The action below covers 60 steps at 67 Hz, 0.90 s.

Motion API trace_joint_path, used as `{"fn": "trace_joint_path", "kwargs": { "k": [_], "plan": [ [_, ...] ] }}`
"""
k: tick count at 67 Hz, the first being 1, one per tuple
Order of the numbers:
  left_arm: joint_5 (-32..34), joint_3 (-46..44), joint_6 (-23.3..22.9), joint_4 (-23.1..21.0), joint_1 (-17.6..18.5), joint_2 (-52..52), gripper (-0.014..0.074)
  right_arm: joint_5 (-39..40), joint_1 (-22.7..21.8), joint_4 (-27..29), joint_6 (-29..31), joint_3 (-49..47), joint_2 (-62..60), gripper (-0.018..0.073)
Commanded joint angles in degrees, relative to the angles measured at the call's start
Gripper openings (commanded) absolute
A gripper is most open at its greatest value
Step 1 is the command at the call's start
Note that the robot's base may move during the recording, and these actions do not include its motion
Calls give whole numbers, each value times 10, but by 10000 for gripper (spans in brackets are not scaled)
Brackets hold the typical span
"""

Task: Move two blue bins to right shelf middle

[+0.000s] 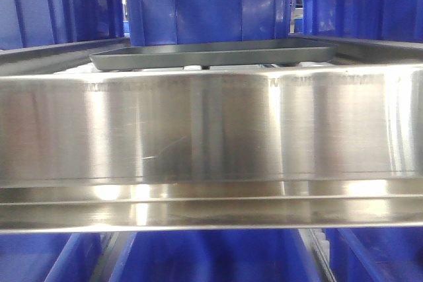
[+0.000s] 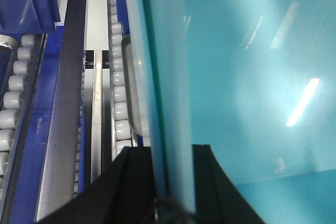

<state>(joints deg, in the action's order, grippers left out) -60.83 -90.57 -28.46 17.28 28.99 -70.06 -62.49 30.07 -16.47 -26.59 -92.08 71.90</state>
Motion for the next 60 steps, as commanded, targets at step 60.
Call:
{"fn": "trace_joint_path", "kwargs": {
  "k": [60],
  "plan": [
    [53, -11, 13, 13, 2, 13, -111, 51, -1, -10, 9, -11, -11, -162]
  ]
}}
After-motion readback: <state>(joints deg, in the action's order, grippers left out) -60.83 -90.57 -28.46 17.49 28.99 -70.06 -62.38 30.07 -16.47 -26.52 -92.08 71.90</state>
